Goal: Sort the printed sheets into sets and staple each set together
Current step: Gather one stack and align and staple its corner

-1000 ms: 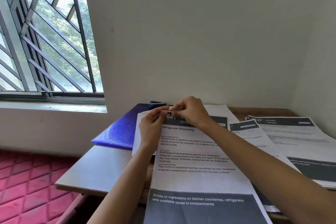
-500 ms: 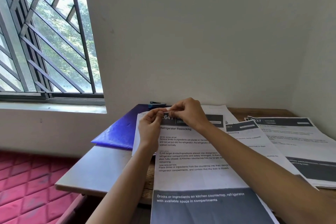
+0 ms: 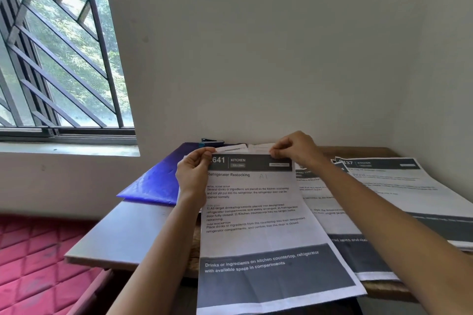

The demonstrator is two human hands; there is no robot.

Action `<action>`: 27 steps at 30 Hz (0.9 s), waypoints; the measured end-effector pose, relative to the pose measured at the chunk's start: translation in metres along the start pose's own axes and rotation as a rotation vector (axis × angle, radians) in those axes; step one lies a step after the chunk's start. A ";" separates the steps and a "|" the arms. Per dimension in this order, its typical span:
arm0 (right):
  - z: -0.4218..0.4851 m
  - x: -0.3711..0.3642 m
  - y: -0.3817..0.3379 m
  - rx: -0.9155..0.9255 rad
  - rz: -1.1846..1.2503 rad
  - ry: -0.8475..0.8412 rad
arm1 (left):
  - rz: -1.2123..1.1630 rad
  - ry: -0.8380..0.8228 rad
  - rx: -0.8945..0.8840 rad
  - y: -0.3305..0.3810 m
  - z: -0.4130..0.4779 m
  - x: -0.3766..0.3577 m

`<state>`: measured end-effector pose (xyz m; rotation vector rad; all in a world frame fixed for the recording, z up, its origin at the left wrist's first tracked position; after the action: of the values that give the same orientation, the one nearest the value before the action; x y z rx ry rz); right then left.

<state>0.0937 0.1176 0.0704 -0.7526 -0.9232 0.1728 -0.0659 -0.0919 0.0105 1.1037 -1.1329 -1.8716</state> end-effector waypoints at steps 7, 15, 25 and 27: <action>-0.012 0.033 0.040 -0.076 0.079 0.076 | -0.007 0.010 0.016 -0.004 0.004 0.004; -0.042 0.004 0.059 -0.420 0.674 -0.117 | -0.183 0.010 0.132 -0.016 0.010 0.006; -0.071 -0.039 0.039 -0.416 0.774 -0.378 | -0.341 -0.054 0.200 -0.005 0.001 -0.002; -0.068 -0.034 0.038 -0.417 0.810 -0.306 | -0.326 -0.122 0.215 0.002 -0.004 -0.007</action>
<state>0.1326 0.0955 -0.0019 -1.4971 -0.9050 0.8423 -0.0596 -0.0882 0.0135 1.3779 -1.3100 -2.1267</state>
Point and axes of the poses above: each hand's wrist, its own z-axis towards the middle knuckle, its own x-axis out of the back of the hand, y = z × x, the point moved 9 cm from there along z, towards the middle knuckle, and after that the axes turned 3 degrees about x, right-handed, at the moved point
